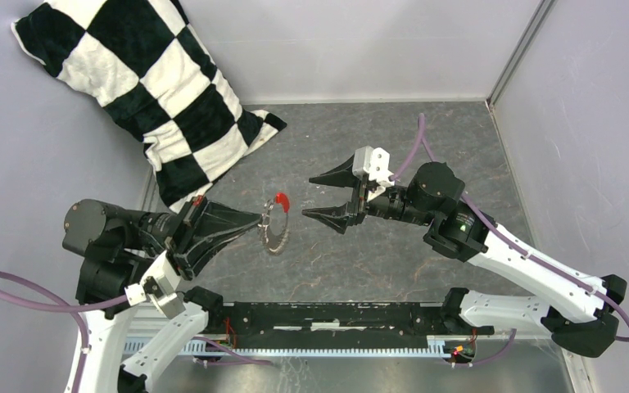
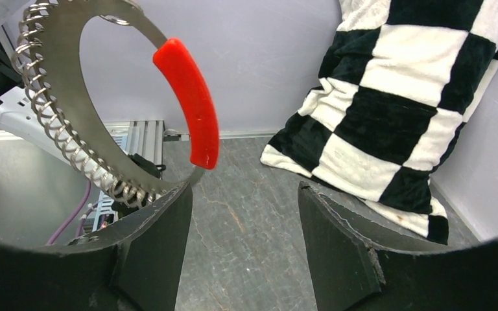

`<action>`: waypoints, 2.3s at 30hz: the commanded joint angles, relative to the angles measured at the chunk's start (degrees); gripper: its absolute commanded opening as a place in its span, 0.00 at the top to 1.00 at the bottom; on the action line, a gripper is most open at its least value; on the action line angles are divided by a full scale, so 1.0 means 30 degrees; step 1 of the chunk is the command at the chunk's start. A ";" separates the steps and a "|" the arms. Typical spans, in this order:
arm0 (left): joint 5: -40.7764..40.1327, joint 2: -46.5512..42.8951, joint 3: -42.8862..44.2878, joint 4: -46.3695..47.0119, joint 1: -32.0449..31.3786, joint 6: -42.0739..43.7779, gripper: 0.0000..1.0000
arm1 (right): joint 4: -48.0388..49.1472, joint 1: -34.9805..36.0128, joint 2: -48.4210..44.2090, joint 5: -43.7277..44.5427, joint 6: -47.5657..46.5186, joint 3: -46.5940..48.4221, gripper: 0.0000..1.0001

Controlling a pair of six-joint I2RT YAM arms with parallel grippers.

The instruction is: Put the keys on the keyring

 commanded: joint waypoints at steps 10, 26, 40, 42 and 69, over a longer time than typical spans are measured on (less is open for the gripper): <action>0.0579 -0.0540 -0.0273 0.0071 0.0107 0.1483 0.98 | 0.1001 -0.0092 -0.0218 0.0011 0.0042 0.0483 0.34; 0.0832 -0.0754 -0.0851 -0.1332 0.0207 0.4630 0.98 | 0.3501 -0.0065 -0.0782 -0.1636 -0.1317 -0.0706 0.34; 0.0893 -0.0801 -0.0632 -0.2169 0.0225 0.5573 0.98 | 0.2526 -0.0072 0.0340 -0.1808 -0.1332 0.0779 0.34; 0.0851 -0.0759 -0.0586 -0.1564 0.0224 0.4451 0.98 | 0.2400 -0.0065 0.0416 -0.1793 -0.1332 0.0861 0.34; -0.1061 -0.0750 -0.1933 -0.5276 0.0224 0.1050 0.98 | 0.0584 -0.3651 0.4298 0.9779 0.2103 -0.4883 0.27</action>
